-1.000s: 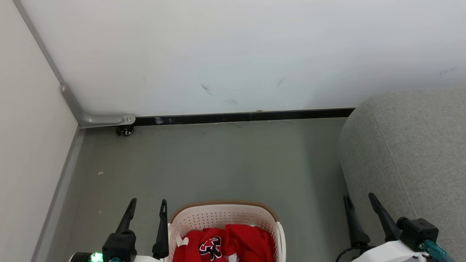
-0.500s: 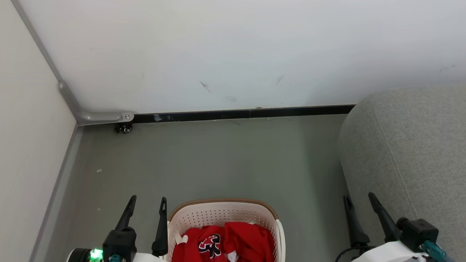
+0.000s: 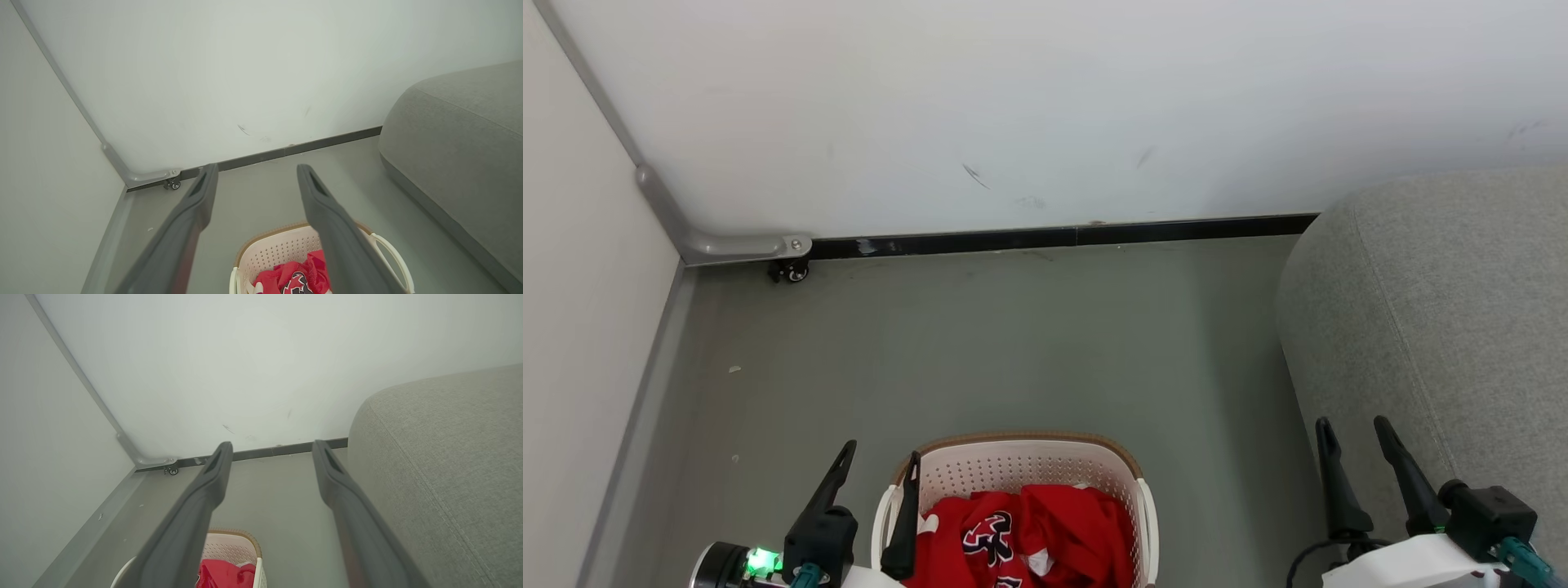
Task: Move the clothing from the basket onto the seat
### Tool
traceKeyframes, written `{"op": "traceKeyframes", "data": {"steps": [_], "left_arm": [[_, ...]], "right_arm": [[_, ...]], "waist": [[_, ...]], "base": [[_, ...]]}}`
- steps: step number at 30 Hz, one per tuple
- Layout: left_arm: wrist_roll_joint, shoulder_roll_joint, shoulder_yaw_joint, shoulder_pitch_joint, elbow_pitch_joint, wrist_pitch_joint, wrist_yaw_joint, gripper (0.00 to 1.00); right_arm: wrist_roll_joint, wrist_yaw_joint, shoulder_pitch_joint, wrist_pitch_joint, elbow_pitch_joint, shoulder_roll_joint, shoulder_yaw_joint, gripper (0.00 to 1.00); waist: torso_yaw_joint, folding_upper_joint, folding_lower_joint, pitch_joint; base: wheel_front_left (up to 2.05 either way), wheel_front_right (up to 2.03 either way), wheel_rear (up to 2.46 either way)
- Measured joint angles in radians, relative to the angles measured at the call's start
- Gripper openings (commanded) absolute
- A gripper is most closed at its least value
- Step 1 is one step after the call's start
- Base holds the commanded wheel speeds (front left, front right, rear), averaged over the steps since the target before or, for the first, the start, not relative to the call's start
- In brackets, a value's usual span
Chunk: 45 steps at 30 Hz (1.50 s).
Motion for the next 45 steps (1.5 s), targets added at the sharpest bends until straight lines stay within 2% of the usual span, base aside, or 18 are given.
{"op": "traceKeyframes", "data": {"steps": [25,45], "left_arm": [[0.038,0.0,-0.046,-0.119,0.131,0.0,-0.046,1.0],[0.062,0.007,-0.049,-0.259,0.254,-0.001,-0.054,1.0]], "right_arm": [[0.0,0.0,-0.018,-0.019,-0.121,0.0,-0.009,1.0],[0.003,0.0,-0.09,-0.026,-0.226,0.0,-0.004,1.0]], "waist": [[-0.036,0.0,-0.0001,0.122],[-0.095,0.0,-0.0001,0.299]], "base": [[0.0,0.0,0.0],[0.0,0.0,0.0]]}}
